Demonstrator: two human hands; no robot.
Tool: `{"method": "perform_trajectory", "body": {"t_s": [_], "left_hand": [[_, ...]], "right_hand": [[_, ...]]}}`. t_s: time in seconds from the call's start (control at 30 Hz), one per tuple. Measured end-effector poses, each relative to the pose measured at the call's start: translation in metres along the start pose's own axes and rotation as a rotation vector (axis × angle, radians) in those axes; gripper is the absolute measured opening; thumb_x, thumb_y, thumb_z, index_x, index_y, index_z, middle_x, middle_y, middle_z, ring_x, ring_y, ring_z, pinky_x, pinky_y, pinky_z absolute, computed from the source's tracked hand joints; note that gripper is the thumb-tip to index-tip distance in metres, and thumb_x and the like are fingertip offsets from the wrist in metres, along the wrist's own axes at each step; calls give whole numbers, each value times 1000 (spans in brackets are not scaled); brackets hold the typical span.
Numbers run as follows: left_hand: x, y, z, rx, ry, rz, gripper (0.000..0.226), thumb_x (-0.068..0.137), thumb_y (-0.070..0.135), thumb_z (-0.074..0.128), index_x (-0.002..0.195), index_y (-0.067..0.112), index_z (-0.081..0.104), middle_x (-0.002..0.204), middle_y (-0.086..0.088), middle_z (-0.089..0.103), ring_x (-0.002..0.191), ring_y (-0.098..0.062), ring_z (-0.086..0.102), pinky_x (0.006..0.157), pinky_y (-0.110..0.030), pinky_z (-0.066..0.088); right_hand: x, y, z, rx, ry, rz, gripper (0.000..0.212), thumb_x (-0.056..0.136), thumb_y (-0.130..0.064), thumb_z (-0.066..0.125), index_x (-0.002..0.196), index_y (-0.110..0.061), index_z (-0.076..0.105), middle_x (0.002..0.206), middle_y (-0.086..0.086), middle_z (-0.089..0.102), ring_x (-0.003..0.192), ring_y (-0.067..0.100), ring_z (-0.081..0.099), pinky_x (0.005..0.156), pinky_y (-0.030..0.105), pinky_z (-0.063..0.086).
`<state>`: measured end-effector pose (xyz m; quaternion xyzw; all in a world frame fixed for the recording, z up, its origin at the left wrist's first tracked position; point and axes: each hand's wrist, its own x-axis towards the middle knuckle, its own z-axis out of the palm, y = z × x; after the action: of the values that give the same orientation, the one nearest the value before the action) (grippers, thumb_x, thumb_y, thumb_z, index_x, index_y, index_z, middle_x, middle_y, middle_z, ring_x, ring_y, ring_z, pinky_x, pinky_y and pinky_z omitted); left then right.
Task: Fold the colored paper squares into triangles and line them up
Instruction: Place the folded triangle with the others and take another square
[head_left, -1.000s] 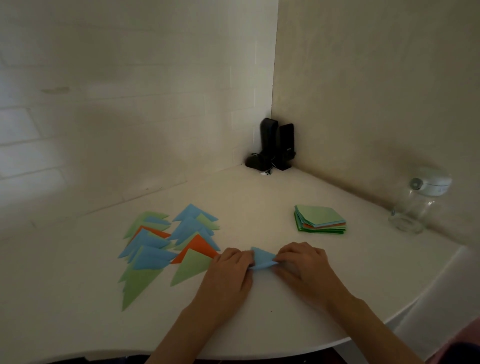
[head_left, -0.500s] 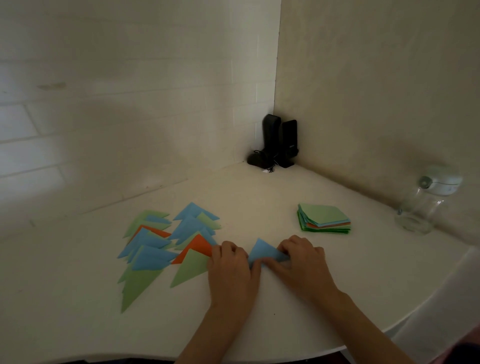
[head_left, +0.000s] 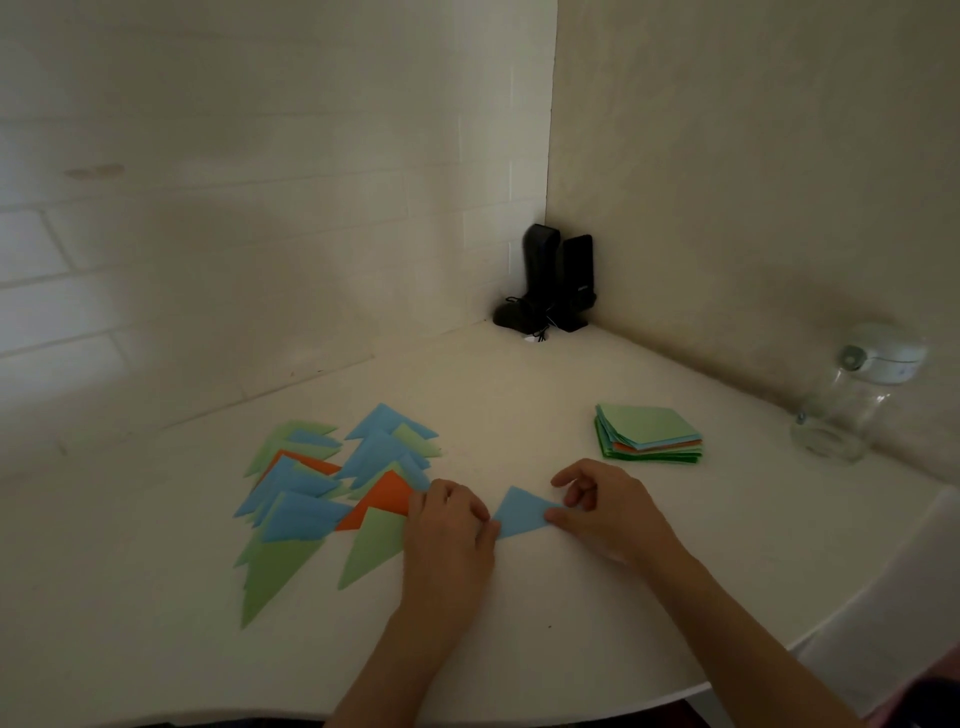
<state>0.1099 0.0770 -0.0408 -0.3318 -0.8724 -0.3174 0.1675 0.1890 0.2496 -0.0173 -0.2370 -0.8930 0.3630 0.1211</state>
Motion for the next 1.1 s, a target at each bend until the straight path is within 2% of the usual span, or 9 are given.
{"method": "perform_trajectory", "body": {"t_s": [0.07, 0.2, 0.37, 0.47, 0.57, 0.67, 0.77, 1.0, 1.1], "left_hand": [[1, -4, 1, -23, -8, 21, 23, 65, 9, 80, 67, 17, 58, 74, 4, 56, 74, -21, 55, 70, -25, 26], [-1, -10, 1, -39, -70, -7, 15, 76, 3, 69, 80, 16, 61, 89, 1, 57, 84, -22, 50, 72, -21, 24], [-8, 5, -2, -42, -33, 25, 30, 68, -13, 67, 83, 12, 62, 79, -4, 59, 72, -23, 53, 58, -32, 44], [-10, 19, -3, -11, -4, 43, 16, 78, 6, 72, 87, 10, 60, 80, -6, 58, 73, -25, 55, 59, -34, 46], [-5, 36, -6, 82, -99, -23, 25, 89, 26, 61, 108, 11, 54, 103, -8, 54, 96, -26, 50, 81, -36, 42], [4, 46, -7, 178, -107, -53, 37, 84, 29, 69, 111, 13, 51, 104, -8, 54, 93, -24, 53, 79, -31, 42], [11, 45, -6, 55, -229, -192, 35, 90, 23, 60, 119, 13, 43, 115, -8, 47, 100, -24, 53, 81, -29, 42], [14, 29, 3, -167, -193, -138, 12, 89, 12, 55, 101, 14, 53, 88, -4, 60, 81, -20, 55, 65, -28, 39], [27, 22, 2, -232, -137, -139, 7, 91, 10, 55, 97, 13, 56, 79, -2, 60, 74, -18, 55, 62, -28, 39]], "right_hand": [[-1, 0, -4, 64, 2, 8, 24, 70, -19, 79, 88, -27, 65, 75, -11, 62, 61, 0, 51, 59, 9, 41], [-4, 2, -7, 106, 6, -10, 21, 72, -10, 75, 86, -24, 67, 76, -8, 66, 64, 3, 56, 59, 4, 41], [-10, 4, -5, 81, 48, -48, 17, 75, -12, 74, 86, -23, 68, 75, -10, 64, 69, 2, 58, 63, 4, 42], [-12, 4, -2, 56, 83, -67, 16, 75, -13, 74, 85, -23, 66, 74, -11, 63, 72, 5, 59, 66, 7, 43], [-14, 4, 1, 36, 114, -75, 16, 75, -14, 74, 85, -25, 66, 73, -13, 63, 72, 4, 60, 72, 18, 48], [-15, 4, 4, 36, 125, -73, 15, 77, -15, 71, 88, -24, 65, 73, -13, 61, 72, 4, 58, 77, 25, 50], [-17, 5, 7, 18, 138, -87, 17, 80, -17, 69, 86, -30, 61, 73, -14, 59, 73, 4, 57, 79, 29, 49], [-16, 10, 12, -12, 204, -150, 18, 80, -20, 69, 80, -34, 59, 81, -12, 61, 73, 5, 56, 77, 31, 49], [-7, 16, 1, -24, 401, -222, 12, 79, -18, 70, 85, -26, 64, 84, -10, 59, 73, 6, 55, 70, 23, 43]]}}
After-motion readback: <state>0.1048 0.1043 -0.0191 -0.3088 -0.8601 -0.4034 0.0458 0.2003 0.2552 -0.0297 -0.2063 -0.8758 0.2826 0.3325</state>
